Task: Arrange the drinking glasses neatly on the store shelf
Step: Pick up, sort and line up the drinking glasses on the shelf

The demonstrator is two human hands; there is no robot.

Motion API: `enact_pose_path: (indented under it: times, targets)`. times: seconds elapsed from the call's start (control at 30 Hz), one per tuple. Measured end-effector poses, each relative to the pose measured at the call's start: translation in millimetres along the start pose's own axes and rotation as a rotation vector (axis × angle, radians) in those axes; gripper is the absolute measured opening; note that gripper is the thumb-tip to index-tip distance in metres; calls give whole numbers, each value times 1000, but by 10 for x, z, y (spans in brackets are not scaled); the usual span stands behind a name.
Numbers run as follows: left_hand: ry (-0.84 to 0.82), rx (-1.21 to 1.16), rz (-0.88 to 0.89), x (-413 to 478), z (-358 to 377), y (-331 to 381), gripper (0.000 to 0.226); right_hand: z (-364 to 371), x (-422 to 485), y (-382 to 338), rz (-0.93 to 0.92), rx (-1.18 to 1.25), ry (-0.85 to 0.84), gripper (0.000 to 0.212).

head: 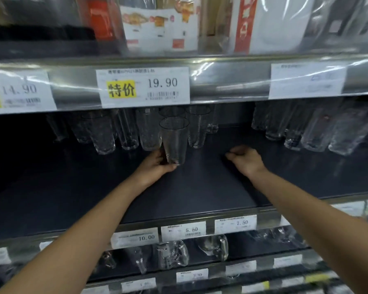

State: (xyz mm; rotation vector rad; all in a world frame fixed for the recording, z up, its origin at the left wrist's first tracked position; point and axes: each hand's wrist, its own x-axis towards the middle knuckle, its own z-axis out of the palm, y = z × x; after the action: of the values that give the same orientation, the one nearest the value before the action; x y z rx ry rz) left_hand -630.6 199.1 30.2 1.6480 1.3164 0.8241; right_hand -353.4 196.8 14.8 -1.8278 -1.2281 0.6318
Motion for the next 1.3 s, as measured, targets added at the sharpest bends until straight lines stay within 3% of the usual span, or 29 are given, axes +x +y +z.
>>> enact_pose_path:
  times: [0.1, 0.33, 0.63, 0.87, 1.1, 1.3]
  targets:
    - [-11, -3, -66, -239, -43, 1, 13, -162, -377, 16, -12, 42, -94, 23]
    - [15, -73, 46, -626, 233, 52, 22, -842, -1347, 134, -104, 52, -11, 17]
    - [-215, -132, 289, -881, 1451, 950, 12, -2051, -2136, 630, -71, 56, 195, 21]
    - [-297, -135, 347, -836, 2622, 1570, 12, -2985, -2086, 1295, -51, 67, 260, 24]
    - [-154, -158, 257, -516, 3947, 2112, 15, -4028, -1325, 2087, -68, 157, 258, 18]
    - [159, -229, 26, -41, 4809, 2629, 45, -4718, -432, 2398, -71, 225, 191, 26]
